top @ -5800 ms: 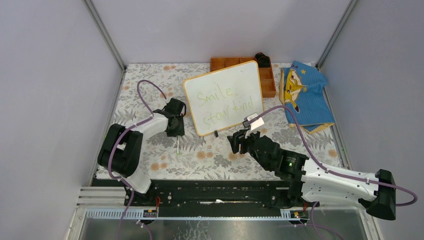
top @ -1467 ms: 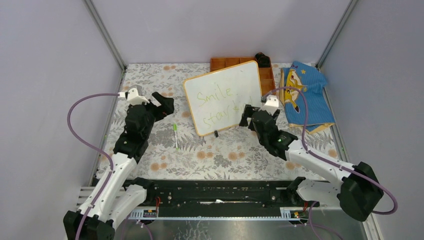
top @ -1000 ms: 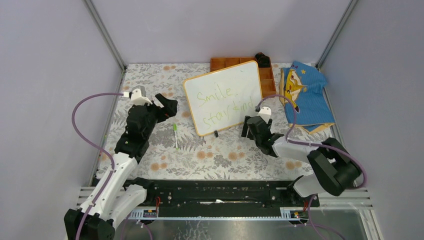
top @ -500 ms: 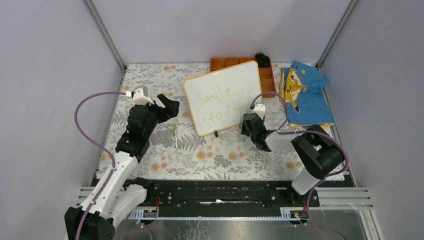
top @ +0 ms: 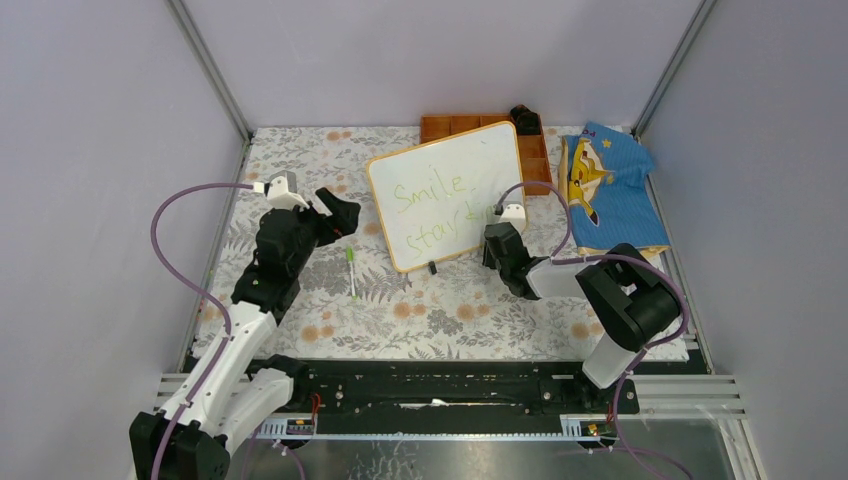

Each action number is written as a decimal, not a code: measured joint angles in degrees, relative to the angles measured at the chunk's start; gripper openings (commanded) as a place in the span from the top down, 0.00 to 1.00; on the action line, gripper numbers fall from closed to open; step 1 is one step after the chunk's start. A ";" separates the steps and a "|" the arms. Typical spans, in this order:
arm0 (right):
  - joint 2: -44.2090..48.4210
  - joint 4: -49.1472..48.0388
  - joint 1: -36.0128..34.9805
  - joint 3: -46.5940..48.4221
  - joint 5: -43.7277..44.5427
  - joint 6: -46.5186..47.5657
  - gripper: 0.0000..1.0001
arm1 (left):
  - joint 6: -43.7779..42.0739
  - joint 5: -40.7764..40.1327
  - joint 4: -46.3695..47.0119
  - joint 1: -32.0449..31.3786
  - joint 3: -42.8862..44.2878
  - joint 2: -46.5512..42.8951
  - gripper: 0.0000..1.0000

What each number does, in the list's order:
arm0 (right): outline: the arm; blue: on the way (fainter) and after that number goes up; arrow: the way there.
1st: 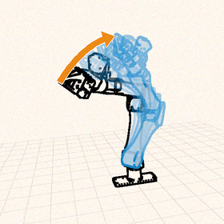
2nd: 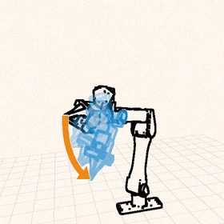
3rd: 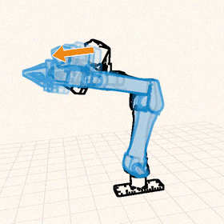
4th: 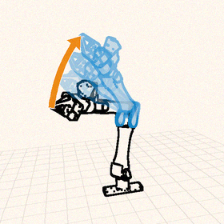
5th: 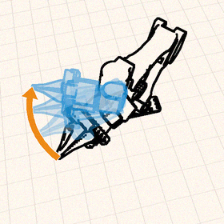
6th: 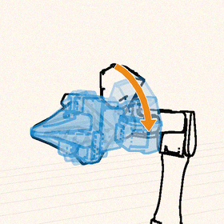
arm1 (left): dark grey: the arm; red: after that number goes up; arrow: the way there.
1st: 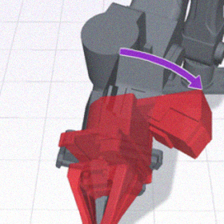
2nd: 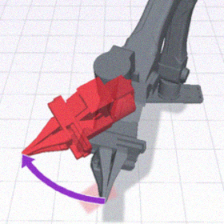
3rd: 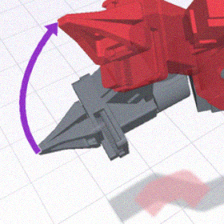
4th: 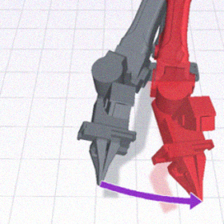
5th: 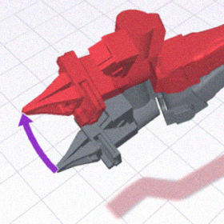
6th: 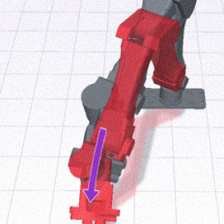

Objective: Write a sentence on the whiteboard
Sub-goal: Reset both arms

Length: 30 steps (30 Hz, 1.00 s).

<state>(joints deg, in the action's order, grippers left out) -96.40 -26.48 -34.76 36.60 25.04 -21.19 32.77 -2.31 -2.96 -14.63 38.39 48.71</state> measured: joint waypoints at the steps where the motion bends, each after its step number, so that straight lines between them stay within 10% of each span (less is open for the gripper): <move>1: 0.00 -0.07 0.02 0.00 -0.48 0.04 0.64 | 0.00 0.00 0.02 0.00 0.00 0.04 0.02; 11: 0.02 -1.31 0.48 -0.42 -3.58 0.22 0.66 | 0.00 0.07 -0.02 -0.13 0.00 0.28 0.02; 19: 4.17 2.69 0.44 -1.25 -4.17 -3.21 0.17 | -0.04 0.04 -0.07 -0.44 0.00 0.37 0.02; 30: 26.18 22.40 -1.55 3.10 7.13 -9.07 0.04 | -0.57 -0.15 -0.66 -3.04 0.13 0.55 0.01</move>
<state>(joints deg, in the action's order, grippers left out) -70.22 -4.08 -36.32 39.70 32.16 -30.26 32.21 -2.46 -3.62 -17.67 38.52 49.25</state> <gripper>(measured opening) 0.949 0.984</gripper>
